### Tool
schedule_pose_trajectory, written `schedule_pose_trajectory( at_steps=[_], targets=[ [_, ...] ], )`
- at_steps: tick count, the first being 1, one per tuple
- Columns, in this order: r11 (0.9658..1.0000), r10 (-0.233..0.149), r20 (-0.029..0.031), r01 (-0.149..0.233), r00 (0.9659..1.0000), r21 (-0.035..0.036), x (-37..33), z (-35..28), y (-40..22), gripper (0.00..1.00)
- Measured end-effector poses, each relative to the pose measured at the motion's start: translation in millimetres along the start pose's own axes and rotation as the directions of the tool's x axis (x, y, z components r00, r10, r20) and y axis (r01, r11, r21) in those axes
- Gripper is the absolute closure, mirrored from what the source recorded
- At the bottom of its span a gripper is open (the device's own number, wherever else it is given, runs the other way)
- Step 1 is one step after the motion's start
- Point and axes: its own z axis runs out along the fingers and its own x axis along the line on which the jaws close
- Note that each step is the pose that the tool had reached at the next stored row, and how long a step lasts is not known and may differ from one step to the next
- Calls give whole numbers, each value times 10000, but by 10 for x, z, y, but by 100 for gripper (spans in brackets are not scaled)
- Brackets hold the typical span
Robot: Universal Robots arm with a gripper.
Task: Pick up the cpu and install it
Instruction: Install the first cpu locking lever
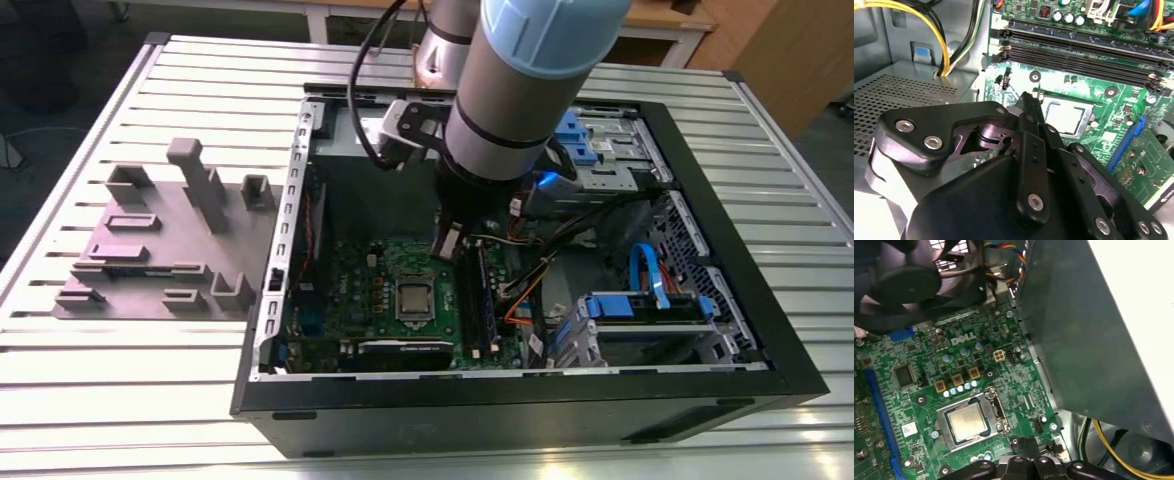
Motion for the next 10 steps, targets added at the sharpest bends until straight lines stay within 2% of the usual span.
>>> schedule_pose_trajectory(
  at_steps=[7, 10],
  targets=[
    [9999, -164, -18, 164, 9999, -18, 69, -9, -26, 90],
    [9988, -491, -57, 491, 9988, -53, 71, -9, -27, 90]
  ],
)
